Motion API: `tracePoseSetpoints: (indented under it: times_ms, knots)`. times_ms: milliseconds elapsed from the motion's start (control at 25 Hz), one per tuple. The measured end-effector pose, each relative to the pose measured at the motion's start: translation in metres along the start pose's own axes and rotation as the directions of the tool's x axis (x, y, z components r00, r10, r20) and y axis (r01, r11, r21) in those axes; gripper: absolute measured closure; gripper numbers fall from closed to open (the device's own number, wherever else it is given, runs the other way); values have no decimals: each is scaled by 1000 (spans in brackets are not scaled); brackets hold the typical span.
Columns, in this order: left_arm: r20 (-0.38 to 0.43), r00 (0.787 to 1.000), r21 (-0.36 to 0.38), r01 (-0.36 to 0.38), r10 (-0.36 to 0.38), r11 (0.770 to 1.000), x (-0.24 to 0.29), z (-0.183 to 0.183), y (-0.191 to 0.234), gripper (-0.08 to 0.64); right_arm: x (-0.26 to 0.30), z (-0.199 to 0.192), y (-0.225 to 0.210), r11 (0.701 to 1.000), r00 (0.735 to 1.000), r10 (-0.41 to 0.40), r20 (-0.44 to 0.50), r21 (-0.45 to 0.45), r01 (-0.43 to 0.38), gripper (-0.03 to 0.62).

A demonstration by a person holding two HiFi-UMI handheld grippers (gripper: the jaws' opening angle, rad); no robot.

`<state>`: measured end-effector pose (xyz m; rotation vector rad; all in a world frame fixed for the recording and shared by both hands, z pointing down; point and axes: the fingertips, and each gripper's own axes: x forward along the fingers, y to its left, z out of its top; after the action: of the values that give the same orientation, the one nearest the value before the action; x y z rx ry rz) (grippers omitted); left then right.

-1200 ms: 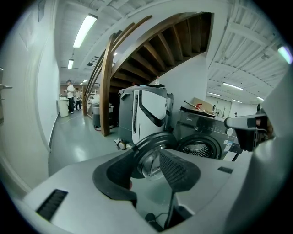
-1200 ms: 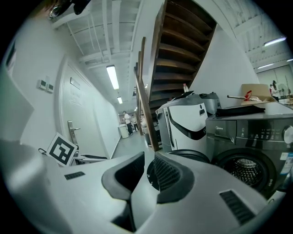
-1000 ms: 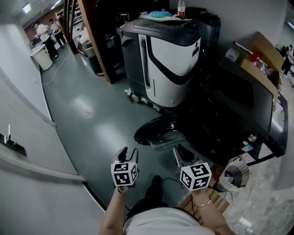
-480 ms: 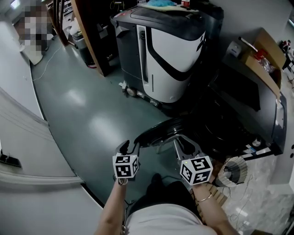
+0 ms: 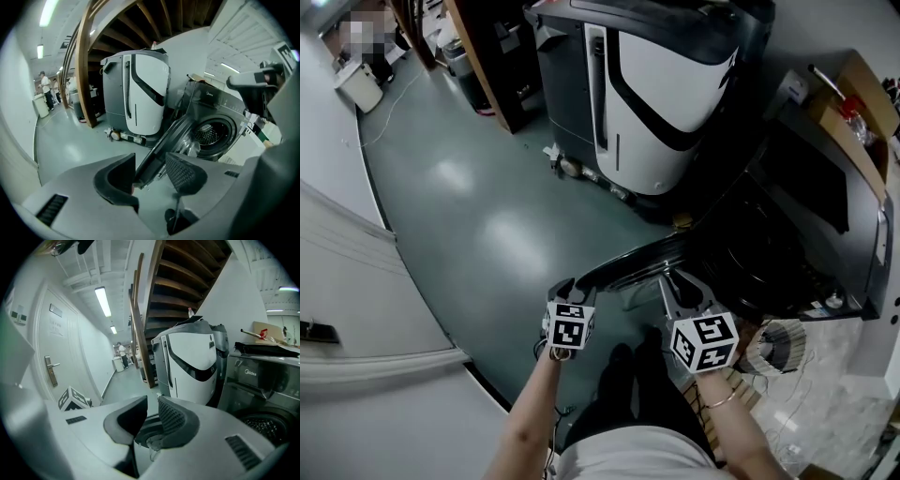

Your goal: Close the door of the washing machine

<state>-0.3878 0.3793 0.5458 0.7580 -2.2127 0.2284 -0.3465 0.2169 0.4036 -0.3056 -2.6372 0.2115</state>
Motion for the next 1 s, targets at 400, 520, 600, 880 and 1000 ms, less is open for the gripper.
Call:
tracePoseSetpoints:
  times_ms: [400,520,600,880,1000]
  knots:
    - [-131,991,171,31,-9,985,78,-26,13,345,49,-34,-23,999,999,7,-52,36,-5,499]
    - [-173,985,244,56,-13,968,93,-29,15,345,55,-43,-28,999,998,13,-68,53,-9,477]
    - [-199,980,299,78,-18,951,102,-30,15,345,58,-49,-30,998,997,16,-81,61,-11,472]
    - [-304,950,451,207,-69,868,119,-36,2,347,54,-71,-30,996,993,20,-120,89,-10,472]
    - [-351,933,506,263,-82,821,117,-41,-8,356,48,-78,-33,995,991,10,-131,102,4,471]
